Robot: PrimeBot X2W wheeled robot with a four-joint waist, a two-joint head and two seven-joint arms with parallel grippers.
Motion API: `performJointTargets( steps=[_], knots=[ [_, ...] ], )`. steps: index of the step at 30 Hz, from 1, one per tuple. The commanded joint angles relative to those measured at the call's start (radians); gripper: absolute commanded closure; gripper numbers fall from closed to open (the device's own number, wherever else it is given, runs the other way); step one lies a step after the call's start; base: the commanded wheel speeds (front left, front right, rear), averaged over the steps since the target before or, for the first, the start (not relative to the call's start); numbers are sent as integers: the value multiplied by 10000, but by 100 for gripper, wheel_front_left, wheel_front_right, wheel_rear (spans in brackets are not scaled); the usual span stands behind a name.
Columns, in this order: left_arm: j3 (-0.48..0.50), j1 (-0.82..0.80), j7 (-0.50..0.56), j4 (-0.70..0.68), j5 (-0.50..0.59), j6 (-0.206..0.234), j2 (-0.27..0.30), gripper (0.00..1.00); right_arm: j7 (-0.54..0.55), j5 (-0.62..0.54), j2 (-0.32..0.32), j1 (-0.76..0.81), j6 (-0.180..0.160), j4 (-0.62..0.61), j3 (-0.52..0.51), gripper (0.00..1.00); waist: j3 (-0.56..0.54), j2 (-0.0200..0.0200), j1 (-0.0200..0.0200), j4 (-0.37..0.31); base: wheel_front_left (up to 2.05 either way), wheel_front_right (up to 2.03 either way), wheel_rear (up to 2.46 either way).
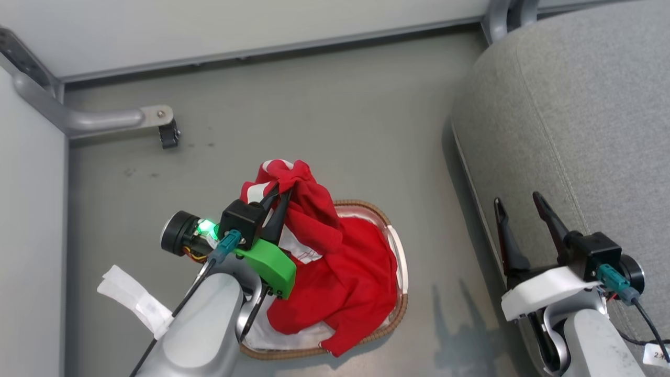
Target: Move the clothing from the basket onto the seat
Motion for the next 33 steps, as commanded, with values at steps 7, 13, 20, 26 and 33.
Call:
performJointTargets(
  steps=[7,13,20,26,33],
  knots=[
    [324,510,-7,-1167,-165,-82,-173,100,-51,-94,-38,585,-12,170,86,0,-1278,0,1,360,0,0,0],
    [501,559,-7,-1858,-312,-115,-248,100,-49,107,-34,976,-12,182,75,0,-1612,0,1,465,0,0,0],
    [319,519,-5,-2558,-639,-145,-264,100,-49,192,-37,1315,-10,401,153,0,-1969,0,1,529,0,0,0],
    [108,472,-5,-2820,-896,19,-263,100,-49,9,-34,1191,-10,439,917,0,-2078,0,1,553,0,0,0],
    [-46,547,-5,-2677,-1138,150,-262,100,-49,376,-45,328,-12,42,3030,0,-2097,0,1,491,0,0,0]
  ],
)
